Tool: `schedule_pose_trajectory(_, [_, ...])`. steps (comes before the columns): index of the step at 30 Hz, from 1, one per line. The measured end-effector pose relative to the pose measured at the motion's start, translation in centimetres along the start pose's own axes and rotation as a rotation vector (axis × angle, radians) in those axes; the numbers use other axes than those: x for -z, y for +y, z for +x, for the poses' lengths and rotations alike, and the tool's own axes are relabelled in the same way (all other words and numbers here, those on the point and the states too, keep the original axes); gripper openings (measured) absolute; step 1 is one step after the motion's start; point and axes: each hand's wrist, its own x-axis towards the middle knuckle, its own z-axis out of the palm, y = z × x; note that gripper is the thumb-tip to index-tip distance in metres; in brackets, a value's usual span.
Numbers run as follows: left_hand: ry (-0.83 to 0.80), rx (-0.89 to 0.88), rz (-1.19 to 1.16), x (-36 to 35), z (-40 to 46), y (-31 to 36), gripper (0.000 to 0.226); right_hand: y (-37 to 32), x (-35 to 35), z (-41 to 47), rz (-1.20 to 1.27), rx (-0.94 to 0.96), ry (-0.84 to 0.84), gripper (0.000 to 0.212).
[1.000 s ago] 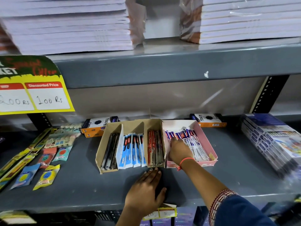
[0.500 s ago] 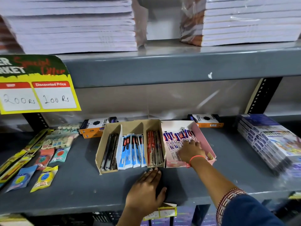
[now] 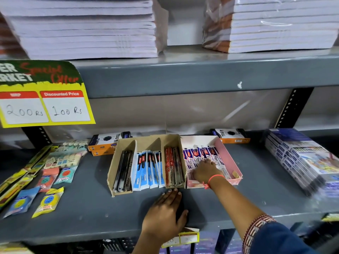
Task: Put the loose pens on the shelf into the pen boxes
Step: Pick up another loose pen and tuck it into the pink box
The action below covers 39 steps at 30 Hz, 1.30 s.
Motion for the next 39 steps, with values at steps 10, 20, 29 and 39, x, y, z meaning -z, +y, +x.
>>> schedule_pose_trajectory(10, [-0.023, -0.003, -0.018, 0.1, 0.2, 0.0, 0.061, -0.3, -0.4, -0.1, -0.034, 0.064, 0.027, 0.054])
schedule_pose_trajectory(20, [-0.020, -0.012, 0.012, 0.6, 0.0, 0.2, 0.060, 0.6, 0.1, 0.0, 0.014, 0.058, -0.029, 0.051])
schedule_pose_trajectory(29, [-0.020, 0.012, -0.006, 0.0, -0.1, -0.1, 0.062, -1.3, -0.3, -2.6, 0.077, 0.212, 0.434, 0.062])
schedule_pose_trajectory(39, [-0.228, 0.144, 0.056, 1.5, -2.4, -2.1, 0.028, -11.4, -5.7, -8.5, 0.363, 0.729, 0.345, 0.062])
